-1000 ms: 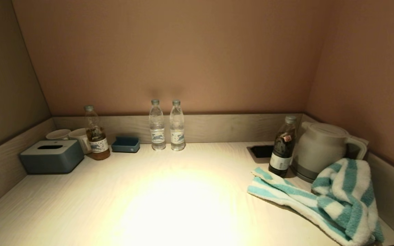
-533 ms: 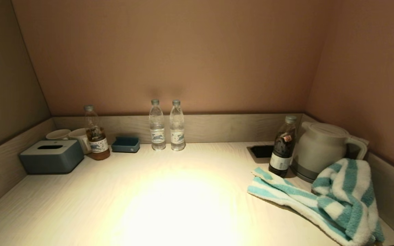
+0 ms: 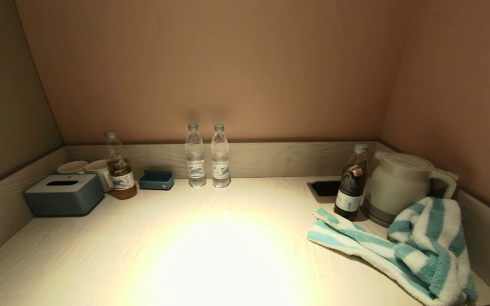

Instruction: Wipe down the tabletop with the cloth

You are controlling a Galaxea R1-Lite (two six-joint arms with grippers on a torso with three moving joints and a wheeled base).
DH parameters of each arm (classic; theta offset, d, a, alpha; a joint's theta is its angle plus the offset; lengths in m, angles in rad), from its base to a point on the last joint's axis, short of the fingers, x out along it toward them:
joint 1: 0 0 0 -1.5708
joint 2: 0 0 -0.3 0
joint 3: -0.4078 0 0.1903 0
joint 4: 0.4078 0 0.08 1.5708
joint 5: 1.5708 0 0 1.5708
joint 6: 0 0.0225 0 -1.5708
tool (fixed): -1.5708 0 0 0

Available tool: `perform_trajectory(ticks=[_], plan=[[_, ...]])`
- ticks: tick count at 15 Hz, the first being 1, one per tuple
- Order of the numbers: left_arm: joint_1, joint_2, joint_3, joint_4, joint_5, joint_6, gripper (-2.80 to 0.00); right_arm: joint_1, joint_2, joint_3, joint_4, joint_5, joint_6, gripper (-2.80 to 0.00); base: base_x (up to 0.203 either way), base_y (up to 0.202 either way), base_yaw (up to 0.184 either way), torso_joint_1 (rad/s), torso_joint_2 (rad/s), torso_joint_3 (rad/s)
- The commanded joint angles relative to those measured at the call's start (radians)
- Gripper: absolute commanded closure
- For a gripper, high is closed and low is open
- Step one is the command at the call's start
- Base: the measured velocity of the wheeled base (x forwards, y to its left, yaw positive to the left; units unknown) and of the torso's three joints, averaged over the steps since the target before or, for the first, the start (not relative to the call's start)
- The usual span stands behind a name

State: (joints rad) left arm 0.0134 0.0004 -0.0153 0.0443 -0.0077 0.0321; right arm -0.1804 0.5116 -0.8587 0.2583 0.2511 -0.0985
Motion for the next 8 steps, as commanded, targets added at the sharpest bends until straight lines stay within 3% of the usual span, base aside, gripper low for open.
perform_trajectory(ticks=[1,4,8], plan=[[0.002,0.001,0.000,0.000,0.000,0.000,0.00,0.008,-0.067,-0.004,0.046,0.007,-0.001,0.00,0.000,0.000,0.000,0.000,0.00,0.000],[0.002,0.001,0.000,0.000,0.000,0.000,0.00,0.021,-0.107,-0.008,0.088,0.009,-0.001,0.00,0.000,0.000,0.000,0.000,0.00,0.000],[0.002,0.001,0.000,0.000,0.000,0.000,0.00,0.097,-0.151,-0.023,0.101,-0.024,0.045,0.00,0.000,0.000,0.000,0.000,0.00,0.000]])
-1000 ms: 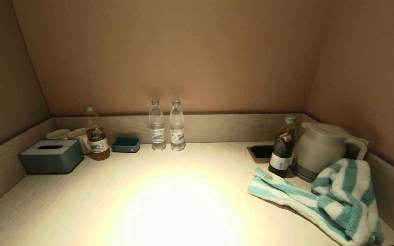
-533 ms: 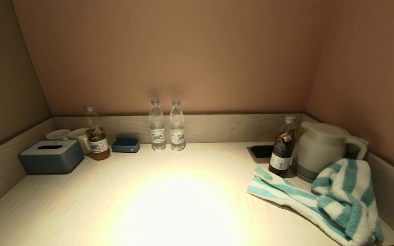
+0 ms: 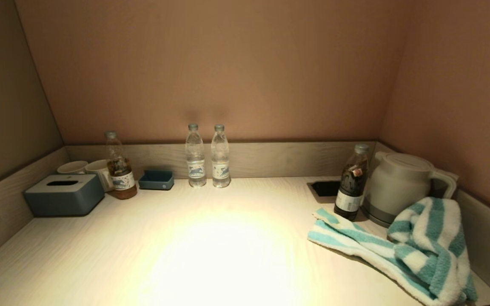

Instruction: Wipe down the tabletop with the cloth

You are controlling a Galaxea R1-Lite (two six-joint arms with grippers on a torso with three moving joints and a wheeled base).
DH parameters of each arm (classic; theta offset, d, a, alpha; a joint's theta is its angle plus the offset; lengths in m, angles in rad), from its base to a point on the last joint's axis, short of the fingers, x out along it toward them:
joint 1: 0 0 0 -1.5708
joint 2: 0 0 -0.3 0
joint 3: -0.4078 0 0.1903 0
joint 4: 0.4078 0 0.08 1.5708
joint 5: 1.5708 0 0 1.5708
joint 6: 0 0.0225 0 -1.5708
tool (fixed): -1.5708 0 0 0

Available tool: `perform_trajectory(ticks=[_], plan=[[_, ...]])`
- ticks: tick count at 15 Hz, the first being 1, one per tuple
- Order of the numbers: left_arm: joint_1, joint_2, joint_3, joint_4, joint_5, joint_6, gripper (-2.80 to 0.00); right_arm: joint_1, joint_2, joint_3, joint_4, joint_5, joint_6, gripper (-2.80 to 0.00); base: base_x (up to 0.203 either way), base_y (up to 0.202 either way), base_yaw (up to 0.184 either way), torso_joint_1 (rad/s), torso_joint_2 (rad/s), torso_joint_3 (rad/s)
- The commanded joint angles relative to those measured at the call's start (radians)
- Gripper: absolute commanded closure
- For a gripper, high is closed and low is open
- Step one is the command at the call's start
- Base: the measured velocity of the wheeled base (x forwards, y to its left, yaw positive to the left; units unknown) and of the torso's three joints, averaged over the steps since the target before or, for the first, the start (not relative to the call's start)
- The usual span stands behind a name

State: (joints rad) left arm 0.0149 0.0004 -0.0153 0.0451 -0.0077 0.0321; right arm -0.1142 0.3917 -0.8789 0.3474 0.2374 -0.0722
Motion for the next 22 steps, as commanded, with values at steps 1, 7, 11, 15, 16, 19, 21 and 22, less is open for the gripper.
perform_trajectory(ticks=[1,7,11,15,16,19,21,22], plan=[[0.000,0.001,0.000,-0.001,0.000,0.000,0.00,0.033,-0.033,-0.003,0.015,-0.012,0.018,0.00,0.000,0.000,0.000,0.000,0.00,0.000],[0.000,0.001,0.000,-0.001,0.000,0.000,0.00,0.113,-0.123,0.032,0.083,-0.080,0.018,0.00,0.000,0.000,0.000,0.000,0.00,0.000],[0.000,0.001,0.000,-0.001,0.000,0.000,0.00,0.110,-0.188,0.112,0.084,-0.079,0.018,0.00,0.000,0.000,0.000,0.000,0.00,0.000],[0.000,0.001,0.000,-0.001,0.000,0.000,0.00,0.111,-0.292,0.224,0.072,-0.109,0.017,0.00,0.000,0.000,0.000,0.000,0.00,0.000],[0.000,0.001,0.000,0.001,0.000,0.000,0.00,0.112,-0.312,0.238,0.063,-0.113,0.015,0.00,0.000,0.000,0.000,0.000,0.00,0.000],[0.000,0.001,0.000,-0.001,0.000,0.000,0.00,0.111,-0.347,0.262,0.052,-0.119,0.013,0.00,0.000,0.000,0.000,0.000,0.00,0.000],[0.000,0.001,0.000,-0.001,0.000,0.000,0.00,0.113,-0.389,0.296,0.050,-0.119,0.015,0.00,0.000,0.000,0.000,0.000,0.00,0.000],[0.000,0.001,0.000,-0.001,0.000,0.000,0.00,0.113,-0.389,0.296,0.050,-0.120,0.016,0.00,0.000,0.000,0.000,0.000,0.00,0.000]])
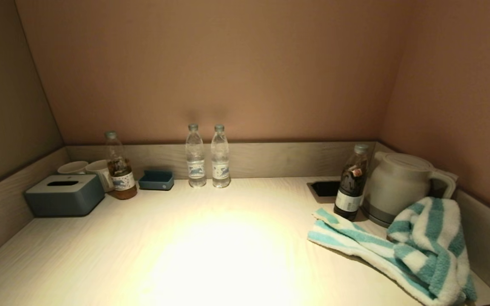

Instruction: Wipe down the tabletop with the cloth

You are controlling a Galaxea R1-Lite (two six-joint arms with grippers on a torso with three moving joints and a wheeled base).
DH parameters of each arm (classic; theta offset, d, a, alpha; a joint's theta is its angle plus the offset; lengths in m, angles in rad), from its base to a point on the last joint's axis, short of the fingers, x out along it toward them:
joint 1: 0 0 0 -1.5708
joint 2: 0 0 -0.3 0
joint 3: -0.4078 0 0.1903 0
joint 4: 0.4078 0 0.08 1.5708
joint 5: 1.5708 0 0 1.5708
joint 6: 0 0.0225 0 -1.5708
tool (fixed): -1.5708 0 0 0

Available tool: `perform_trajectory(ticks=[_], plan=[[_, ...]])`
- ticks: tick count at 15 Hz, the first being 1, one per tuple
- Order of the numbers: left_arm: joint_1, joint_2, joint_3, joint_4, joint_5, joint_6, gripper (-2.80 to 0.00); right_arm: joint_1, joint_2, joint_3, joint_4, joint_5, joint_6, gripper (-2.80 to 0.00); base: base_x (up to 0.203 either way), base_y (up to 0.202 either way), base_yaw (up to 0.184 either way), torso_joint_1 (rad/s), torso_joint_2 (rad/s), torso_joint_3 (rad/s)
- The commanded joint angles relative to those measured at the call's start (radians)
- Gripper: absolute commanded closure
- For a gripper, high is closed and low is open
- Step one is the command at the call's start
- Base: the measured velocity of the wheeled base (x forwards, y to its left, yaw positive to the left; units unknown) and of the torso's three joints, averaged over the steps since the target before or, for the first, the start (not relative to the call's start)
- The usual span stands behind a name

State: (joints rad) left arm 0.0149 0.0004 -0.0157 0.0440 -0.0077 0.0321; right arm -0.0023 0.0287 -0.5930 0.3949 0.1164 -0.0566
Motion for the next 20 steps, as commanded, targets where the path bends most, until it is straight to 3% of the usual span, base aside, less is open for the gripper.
perform_trajectory(ticks=[1,5,7,11,20], plan=[[-0.001,0.001,0.000,0.002,0.000,0.000,0.00,0.000,-0.026,0.030,-0.003,-0.009,0.007,0.00,0.000,0.000,0.000,0.000,0.00,0.000],[0.000,0.001,0.000,0.000,0.000,0.000,0.00,-0.001,-0.026,0.092,-0.083,-0.014,0.008,0.00,0.000,0.000,0.000,0.000,0.00,0.000],[-0.001,0.001,0.000,0.000,0.000,0.000,0.00,0.000,-0.026,0.178,-0.212,-0.021,0.004,0.00,0.000,0.000,0.000,0.000,0.00,0.000],[0.000,0.001,0.000,0.000,0.000,0.000,0.00,0.000,-0.026,0.292,-0.297,-0.046,0.001,0.00,0.000,0.000,0.000,0.000,0.00,0.000],[0.000,0.001,0.000,0.000,0.000,0.000,0.00,-0.001,-0.026,0.388,-0.331,-0.075,-0.007,0.00,0.000,0.000,0.000,0.000,0.00,0.000]])
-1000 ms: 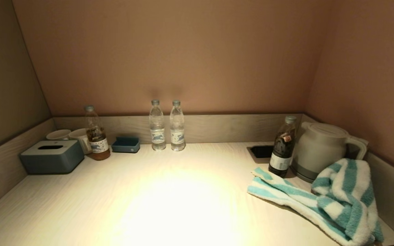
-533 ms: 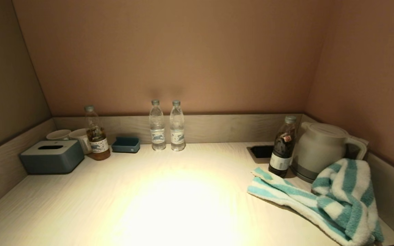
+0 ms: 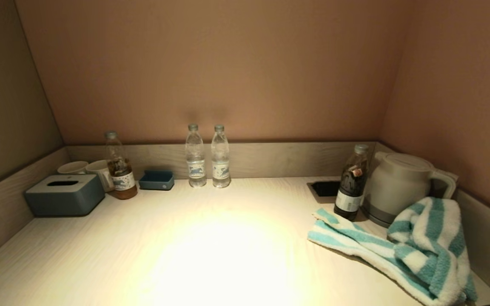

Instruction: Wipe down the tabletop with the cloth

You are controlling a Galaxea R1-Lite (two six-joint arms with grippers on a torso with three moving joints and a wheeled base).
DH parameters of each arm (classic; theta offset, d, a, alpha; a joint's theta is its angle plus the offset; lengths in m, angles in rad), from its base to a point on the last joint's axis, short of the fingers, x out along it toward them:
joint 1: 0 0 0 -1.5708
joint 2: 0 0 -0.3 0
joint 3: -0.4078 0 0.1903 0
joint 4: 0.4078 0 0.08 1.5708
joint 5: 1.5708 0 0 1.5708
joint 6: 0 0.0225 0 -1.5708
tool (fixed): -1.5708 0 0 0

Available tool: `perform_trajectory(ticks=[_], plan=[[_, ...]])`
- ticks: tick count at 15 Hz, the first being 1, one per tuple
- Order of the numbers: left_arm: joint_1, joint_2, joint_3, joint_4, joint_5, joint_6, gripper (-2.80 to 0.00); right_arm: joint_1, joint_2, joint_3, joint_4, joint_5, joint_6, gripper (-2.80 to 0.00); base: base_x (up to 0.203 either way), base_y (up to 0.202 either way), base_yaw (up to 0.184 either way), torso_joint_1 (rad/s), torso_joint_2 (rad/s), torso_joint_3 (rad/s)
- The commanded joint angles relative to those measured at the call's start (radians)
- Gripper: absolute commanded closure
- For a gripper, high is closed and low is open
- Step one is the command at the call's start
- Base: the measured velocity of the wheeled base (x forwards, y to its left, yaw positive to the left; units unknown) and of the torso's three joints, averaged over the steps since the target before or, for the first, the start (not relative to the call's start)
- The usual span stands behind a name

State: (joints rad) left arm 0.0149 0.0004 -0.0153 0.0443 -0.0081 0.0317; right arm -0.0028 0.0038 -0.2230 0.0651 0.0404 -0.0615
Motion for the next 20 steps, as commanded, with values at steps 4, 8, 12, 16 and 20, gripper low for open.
perform_trajectory(ticks=[4,8,12,16,20], plan=[[0.000,0.001,0.000,0.000,0.000,0.000,0.00,0.001,-0.001,0.157,-0.106,0.000,-0.013,0.00,0.000,0.000,0.000,0.000,0.00,0.000],[-0.001,0.001,0.000,0.000,0.000,0.000,0.00,0.000,-0.001,0.186,-0.117,-0.007,-0.014,0.00,0.000,0.000,0.000,0.000,0.00,0.000],[0.000,0.001,0.000,0.000,0.000,0.000,0.00,0.000,-0.001,0.223,-0.122,-0.027,-0.012,0.00,0.000,0.000,0.000,0.000,0.00,0.000],[0.000,0.001,0.000,0.000,0.000,0.000,0.00,0.000,-0.001,0.223,-0.101,-0.028,-0.009,0.00,0.000,0.000,0.000,0.000,0.00,0.000],[0.000,0.001,0.000,0.002,0.000,0.000,0.00,0.001,-0.002,0.222,-0.065,-0.027,0.012,0.00,0.000,0.000,0.000,0.000,0.00,0.000]])
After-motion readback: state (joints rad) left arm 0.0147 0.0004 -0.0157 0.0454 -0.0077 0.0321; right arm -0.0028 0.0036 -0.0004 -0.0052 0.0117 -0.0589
